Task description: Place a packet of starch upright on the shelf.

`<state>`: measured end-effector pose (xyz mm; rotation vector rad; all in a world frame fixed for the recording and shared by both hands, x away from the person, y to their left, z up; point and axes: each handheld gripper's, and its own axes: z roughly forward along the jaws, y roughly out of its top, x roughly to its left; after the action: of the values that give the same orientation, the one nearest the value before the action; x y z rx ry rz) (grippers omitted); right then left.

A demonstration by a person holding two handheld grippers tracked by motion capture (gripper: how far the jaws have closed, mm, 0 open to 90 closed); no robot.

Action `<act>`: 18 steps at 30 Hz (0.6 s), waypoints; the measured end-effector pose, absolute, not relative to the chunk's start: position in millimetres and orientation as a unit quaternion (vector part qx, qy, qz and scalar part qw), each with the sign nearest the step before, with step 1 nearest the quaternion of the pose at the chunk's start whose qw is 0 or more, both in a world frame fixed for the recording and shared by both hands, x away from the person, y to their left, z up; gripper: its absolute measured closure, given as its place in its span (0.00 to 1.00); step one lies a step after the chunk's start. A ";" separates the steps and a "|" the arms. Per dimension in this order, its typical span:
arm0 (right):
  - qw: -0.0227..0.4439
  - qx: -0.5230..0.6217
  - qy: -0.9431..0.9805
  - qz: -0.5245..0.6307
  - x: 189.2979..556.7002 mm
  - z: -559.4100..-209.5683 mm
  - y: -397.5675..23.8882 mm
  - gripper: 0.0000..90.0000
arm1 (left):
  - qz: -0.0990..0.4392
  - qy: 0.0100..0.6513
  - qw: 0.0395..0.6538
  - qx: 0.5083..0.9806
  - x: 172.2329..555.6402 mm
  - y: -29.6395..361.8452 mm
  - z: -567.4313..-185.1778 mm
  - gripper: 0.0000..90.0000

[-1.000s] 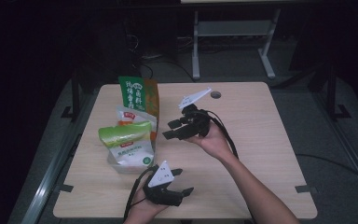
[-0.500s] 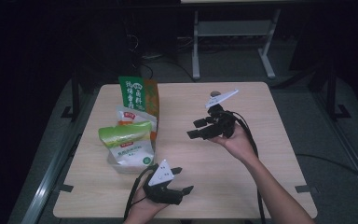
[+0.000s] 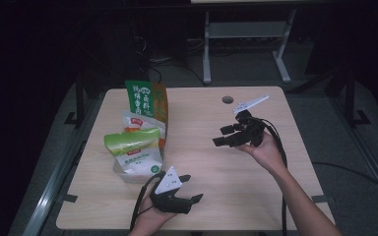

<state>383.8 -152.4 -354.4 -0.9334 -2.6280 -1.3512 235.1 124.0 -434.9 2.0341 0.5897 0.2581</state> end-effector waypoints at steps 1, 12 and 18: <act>0.021 -0.302 -0.848 -0.436 383.8 -354.4 -154.6 0.37 | 0.106 0.242 0.483 0.835 235.3 124.4 -434.7 0.31; 0.017 -0.326 -0.842 -0.430 376.6 -358.7 -184.1 0.37 | 0.107 0.246 0.485 0.833 236.6 127.1 -433.1 0.31; 0.016 -0.339 -0.840 -0.423 367.2 -368.1 -204.7 0.37 | 0.106 0.252 0.487 0.830 237.6 128.5 -433.2 0.31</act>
<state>367.2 -204.7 -368.1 -1.0537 -2.6120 -1.3159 237.6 128.5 -433.2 2.0185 0.6126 0.2582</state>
